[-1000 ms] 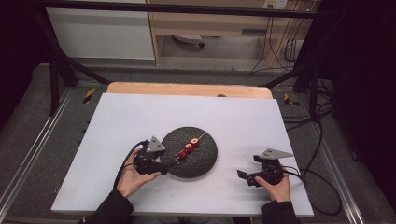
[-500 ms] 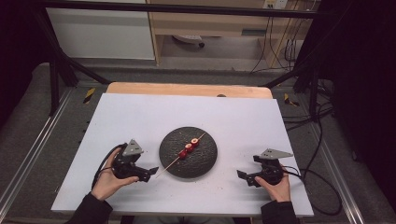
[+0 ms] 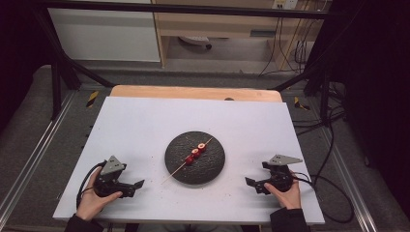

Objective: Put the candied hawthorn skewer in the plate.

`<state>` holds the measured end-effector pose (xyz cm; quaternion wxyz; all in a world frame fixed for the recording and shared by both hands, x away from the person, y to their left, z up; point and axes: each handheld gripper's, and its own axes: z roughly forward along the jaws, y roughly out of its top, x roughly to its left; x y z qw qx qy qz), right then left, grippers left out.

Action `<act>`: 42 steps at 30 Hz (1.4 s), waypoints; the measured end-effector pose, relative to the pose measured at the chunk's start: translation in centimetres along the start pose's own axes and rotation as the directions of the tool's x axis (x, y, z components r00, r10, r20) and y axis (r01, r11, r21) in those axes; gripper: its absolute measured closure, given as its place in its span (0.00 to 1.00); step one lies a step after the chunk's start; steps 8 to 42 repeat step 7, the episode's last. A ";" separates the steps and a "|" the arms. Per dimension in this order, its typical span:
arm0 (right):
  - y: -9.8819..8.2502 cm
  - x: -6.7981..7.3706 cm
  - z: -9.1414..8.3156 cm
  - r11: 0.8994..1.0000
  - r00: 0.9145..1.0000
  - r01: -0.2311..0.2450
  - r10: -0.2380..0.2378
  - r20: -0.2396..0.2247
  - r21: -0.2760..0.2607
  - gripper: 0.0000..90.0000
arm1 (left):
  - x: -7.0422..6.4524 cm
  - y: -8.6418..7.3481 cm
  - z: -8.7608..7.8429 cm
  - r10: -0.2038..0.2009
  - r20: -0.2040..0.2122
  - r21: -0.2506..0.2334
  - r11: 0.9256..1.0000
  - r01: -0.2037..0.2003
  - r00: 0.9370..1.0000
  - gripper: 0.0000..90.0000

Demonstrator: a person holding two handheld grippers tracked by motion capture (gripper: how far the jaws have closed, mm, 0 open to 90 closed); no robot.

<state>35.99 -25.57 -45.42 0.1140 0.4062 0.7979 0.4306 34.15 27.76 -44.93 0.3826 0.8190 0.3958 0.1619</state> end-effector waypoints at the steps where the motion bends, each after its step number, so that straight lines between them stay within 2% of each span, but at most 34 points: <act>1: 0.0 0.0 0.0 1.000 1.000 0.000 0.000 0.001 0.001 0.01 | 0.1 -0.2 0.0 -0.006 0.000 -0.003 1.000 0.006 1.000 0.06; 5: -0.1 0.1 -0.1 1.000 1.000 -0.002 0.002 -0.004 0.015 0.01 | 0.2 -0.3 -0.1 -0.005 -0.009 -0.002 1.000 0.005 1.000 0.07; 42: -0.1 0.1 -0.1 1.000 1.000 0.005 -0.005 -0.006 0.015 0.01 | 0.2 -0.3 -0.1 0.000 -0.007 -0.005 1.000 0.000 1.000 0.06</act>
